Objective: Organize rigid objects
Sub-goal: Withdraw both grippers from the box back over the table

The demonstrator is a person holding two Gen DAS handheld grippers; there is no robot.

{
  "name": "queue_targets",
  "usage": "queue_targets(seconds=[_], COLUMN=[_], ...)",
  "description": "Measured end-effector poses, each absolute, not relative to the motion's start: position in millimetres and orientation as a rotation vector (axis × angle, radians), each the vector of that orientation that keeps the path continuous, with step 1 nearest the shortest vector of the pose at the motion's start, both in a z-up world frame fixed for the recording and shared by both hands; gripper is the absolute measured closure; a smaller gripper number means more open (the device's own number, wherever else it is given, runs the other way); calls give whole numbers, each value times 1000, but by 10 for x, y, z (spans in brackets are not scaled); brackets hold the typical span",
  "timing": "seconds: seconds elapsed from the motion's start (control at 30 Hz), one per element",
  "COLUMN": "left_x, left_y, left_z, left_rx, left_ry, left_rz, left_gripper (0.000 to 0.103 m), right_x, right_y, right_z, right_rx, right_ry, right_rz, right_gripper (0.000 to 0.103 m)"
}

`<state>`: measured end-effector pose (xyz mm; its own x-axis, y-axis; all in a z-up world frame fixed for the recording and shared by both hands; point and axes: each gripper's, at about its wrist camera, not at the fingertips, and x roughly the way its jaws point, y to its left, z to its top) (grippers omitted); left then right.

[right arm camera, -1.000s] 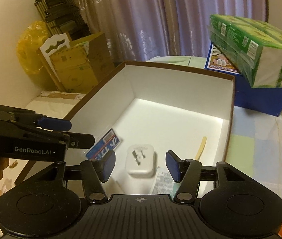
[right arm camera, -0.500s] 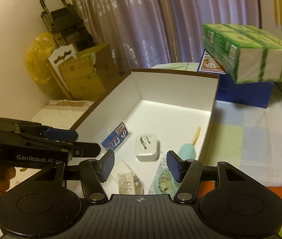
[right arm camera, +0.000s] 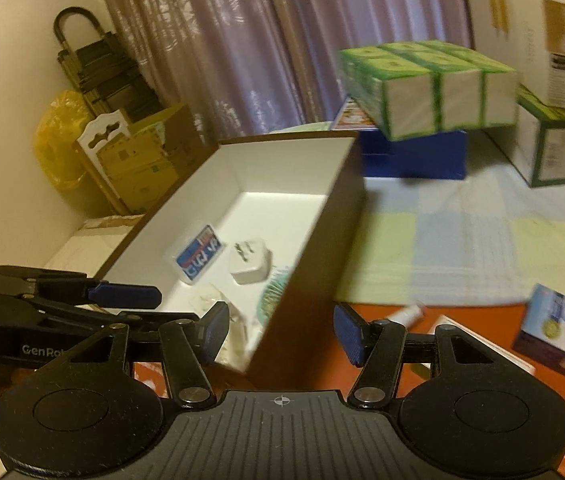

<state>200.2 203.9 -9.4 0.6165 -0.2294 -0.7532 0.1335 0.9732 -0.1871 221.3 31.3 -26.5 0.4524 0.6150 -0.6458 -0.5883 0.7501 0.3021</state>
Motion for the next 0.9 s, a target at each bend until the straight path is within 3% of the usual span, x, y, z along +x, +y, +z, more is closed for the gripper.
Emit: queue_targets(seconds=[0.9], left_x=[2051], left_y=[807], left_z=[-486], left_rx=[-128], left_ry=[924], left_rz=[-236], left_gripper=[46], right_x=[2442], right_y=[-1051], right_z=[-677], right_rx=[21], right_ry=[905], right_rz=[614], right_gripper=[48])
